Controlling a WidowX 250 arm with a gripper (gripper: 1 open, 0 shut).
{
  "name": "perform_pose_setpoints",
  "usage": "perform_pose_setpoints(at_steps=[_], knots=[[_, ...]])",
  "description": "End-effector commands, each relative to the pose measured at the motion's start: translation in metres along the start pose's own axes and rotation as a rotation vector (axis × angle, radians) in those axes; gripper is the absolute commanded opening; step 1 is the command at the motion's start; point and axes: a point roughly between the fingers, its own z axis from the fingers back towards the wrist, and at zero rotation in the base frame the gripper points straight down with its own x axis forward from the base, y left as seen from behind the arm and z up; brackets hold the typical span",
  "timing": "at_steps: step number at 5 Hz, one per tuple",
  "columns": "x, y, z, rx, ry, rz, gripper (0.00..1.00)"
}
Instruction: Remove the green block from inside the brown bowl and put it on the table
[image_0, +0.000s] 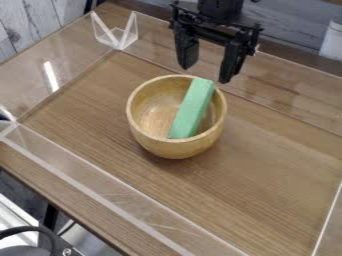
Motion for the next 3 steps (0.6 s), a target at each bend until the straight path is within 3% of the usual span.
perform_pose_setpoints(at_steps=[1, 2, 3], knots=[[-0.007, 0.007, -0.009, 0.008, 0.025, 0.002, 1.00], [-0.019, 0.015, -0.023, 0.018, 0.052, -0.002, 1.00], [-0.028, 0.025, -0.034, 0.020, 0.053, 0.002, 1.00]])
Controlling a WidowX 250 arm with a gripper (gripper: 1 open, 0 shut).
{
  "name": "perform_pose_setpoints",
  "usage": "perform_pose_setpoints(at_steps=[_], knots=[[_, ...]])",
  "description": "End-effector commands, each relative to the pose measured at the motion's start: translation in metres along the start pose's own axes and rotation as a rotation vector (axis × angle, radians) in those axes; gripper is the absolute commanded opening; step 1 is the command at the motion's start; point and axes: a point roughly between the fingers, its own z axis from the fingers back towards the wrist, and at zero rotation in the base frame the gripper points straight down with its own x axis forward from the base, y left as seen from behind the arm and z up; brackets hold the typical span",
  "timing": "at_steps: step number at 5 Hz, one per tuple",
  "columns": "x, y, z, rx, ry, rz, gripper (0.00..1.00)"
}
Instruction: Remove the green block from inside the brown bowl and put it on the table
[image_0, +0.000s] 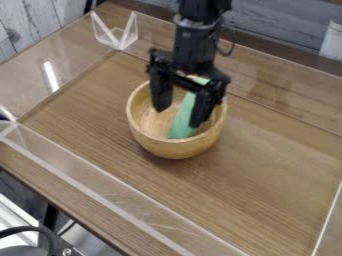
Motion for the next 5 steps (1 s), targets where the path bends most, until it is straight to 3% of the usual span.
perform_pose_setpoints(at_steps=[1, 5], knots=[[0.000, 0.012, 0.007, 0.010, -0.065, 0.009, 1.00], [0.003, 0.006, -0.012, 0.027, -0.030, 0.034, 1.00]])
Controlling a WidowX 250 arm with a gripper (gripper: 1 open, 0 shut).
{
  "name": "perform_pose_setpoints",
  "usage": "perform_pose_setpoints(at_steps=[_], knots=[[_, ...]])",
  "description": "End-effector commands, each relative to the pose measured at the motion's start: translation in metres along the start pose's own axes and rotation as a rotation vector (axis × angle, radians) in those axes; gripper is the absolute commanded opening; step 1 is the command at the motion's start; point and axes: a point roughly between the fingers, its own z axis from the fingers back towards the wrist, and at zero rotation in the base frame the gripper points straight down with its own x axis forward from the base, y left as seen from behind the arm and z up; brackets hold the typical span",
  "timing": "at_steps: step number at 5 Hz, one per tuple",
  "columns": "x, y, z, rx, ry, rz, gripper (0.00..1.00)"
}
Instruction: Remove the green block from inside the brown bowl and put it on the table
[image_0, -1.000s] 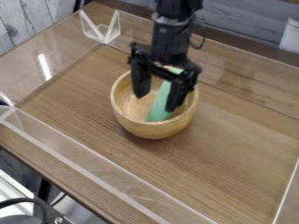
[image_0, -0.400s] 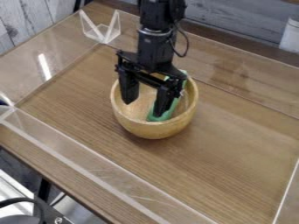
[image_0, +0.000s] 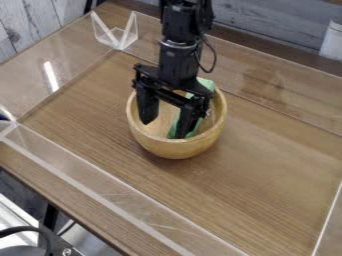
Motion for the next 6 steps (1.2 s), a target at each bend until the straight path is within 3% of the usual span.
perform_pose_setpoints(at_steps=[1, 6], knots=[[0.002, -0.003, 0.010, 0.011, -0.031, -0.005, 1.00], [0.004, -0.014, 0.016, 0.020, -0.040, -0.009, 1.00]])
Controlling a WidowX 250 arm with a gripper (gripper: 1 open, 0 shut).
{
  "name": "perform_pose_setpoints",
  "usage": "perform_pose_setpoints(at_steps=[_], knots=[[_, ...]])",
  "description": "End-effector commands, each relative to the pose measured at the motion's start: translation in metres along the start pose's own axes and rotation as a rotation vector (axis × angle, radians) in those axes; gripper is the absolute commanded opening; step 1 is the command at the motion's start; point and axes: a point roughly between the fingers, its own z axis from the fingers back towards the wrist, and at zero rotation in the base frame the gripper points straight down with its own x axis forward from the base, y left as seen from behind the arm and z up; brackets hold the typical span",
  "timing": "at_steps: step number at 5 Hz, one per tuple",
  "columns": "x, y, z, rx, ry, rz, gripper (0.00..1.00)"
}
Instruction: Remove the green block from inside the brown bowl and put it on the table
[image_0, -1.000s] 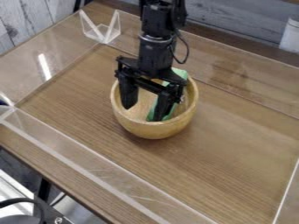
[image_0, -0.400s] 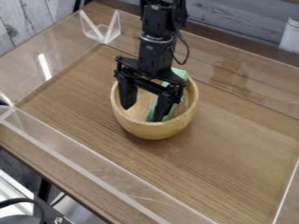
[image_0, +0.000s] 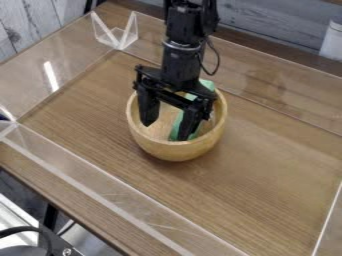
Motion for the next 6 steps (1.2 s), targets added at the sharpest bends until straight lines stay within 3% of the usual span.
perform_pose_setpoints(at_steps=[1, 6], knots=[[0.011, 0.000, 0.014, 0.005, -0.065, -0.001, 1.00], [0.021, 0.006, 0.012, 0.000, -0.082, 0.032, 1.00]])
